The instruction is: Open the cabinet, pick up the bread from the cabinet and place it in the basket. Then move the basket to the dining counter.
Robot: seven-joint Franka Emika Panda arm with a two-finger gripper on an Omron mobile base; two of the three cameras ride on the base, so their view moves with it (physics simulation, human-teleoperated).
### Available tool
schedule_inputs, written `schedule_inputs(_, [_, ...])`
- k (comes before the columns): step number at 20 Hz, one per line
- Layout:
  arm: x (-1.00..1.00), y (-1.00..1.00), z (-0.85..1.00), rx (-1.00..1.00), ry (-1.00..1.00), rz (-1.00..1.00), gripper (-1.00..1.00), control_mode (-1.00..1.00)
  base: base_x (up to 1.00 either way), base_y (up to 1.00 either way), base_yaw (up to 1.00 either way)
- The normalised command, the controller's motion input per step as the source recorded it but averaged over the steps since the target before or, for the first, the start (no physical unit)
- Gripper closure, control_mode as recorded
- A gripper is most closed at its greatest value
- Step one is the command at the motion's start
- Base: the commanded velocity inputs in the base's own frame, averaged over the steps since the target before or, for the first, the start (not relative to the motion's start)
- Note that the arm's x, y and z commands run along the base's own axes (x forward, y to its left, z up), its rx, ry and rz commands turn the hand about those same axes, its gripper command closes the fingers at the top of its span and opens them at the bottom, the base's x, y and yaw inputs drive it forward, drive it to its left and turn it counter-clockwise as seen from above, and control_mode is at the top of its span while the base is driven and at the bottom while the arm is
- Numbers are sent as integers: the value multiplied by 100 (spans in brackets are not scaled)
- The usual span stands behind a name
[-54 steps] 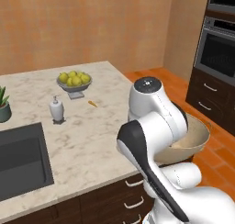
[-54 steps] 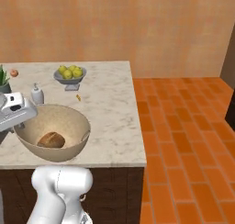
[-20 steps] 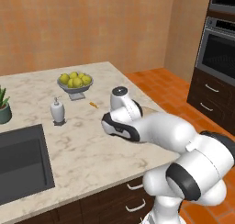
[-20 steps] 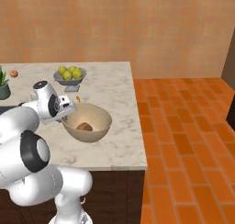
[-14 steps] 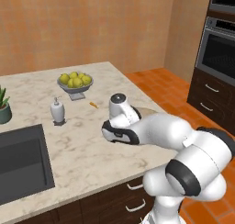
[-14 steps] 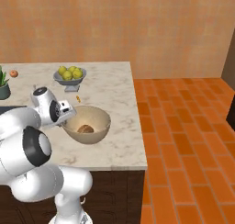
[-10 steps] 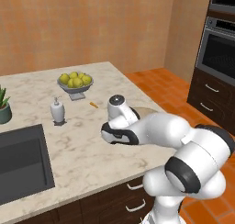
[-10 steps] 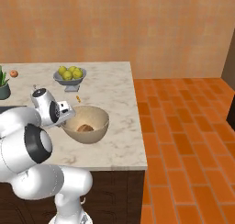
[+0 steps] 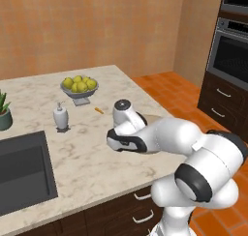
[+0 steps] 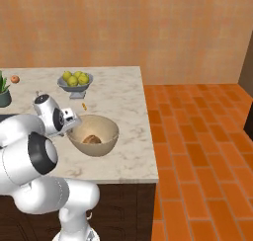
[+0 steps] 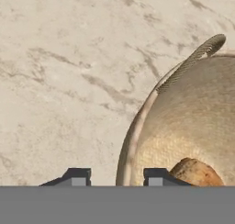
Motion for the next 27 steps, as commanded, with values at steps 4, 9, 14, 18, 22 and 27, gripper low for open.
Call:
schedule_inputs(4, [-5, 0, 41, -2, 0, -3, -100, -100, 0, 0, 0])
schedule_inputs(9, [-43, -10, 77, 4, 3, -3, -100, -100, 0, 0, 0])
schedule_inputs(14, [-84, -6, 100, 7, 0, -7, -100, -100, 0, 0, 0])
schedule_inputs(18, [-49, -27, 94, 17, 2, -20, -100, -100, 0, 0, 0])
schedule_inputs(22, [-64, -36, 52, 29, 0, -25, -100, -100, 0, 0, 0])
schedule_inputs(27, [-79, -4, 32, 7, -8, -14, -100, -100, 0, 0, 0])
